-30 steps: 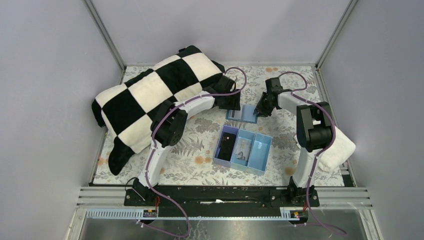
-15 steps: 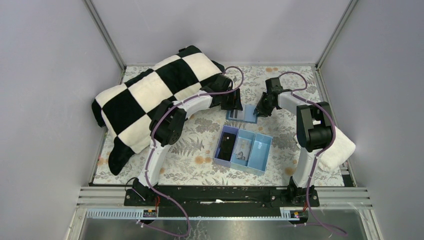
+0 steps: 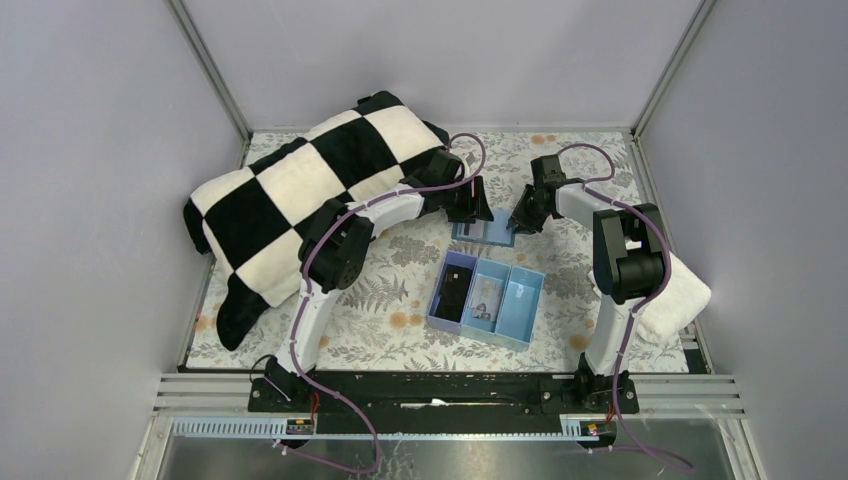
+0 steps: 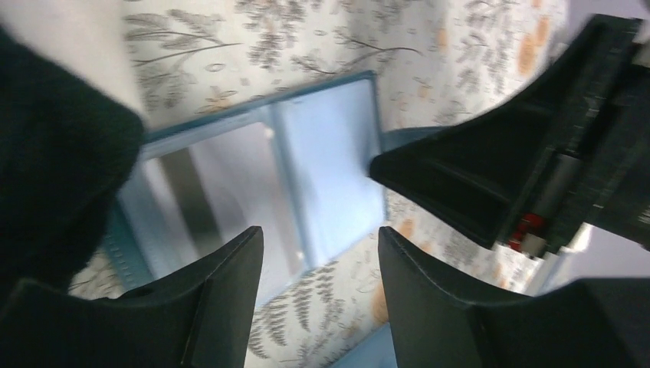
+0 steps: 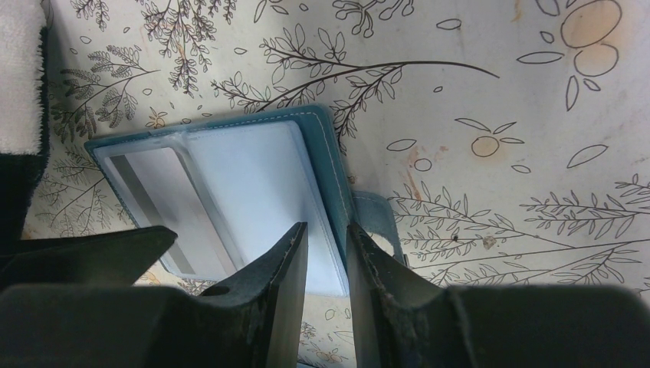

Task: Take the credit cards out of the card holder
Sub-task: Remove the credit card from the card holder.

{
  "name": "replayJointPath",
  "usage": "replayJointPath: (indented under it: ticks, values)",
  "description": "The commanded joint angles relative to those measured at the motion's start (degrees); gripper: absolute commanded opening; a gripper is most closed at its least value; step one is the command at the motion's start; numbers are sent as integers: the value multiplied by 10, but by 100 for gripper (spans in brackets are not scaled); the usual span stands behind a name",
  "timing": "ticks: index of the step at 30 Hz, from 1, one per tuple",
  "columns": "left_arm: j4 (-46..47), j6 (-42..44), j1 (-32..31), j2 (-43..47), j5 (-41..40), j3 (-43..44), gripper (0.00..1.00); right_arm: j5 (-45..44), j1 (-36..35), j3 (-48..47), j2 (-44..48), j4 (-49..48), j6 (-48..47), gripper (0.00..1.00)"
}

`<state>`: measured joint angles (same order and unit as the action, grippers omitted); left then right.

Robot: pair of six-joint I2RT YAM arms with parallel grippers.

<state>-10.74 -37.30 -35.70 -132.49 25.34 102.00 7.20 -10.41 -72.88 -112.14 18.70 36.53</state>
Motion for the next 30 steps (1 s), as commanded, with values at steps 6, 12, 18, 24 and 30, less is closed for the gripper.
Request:
replayJointPath:
  ticks: [6,12,18,24,30]
  values:
    - [-106,55,3,18,-132,51,63,9,-2,4,-27,5,4,33]
    - [-95,57,1,30,-171,26,63,7,-2,10,-22,4,4,33]
    - [-97,48,2,20,-151,28,63,11,-2,15,-25,-1,6,33]
    - [-104,49,0,9,-148,32,62,11,-2,16,-25,-3,6,33]
    - [-128,51,-1,-14,-151,55,63,16,-2,14,-27,-4,8,33]
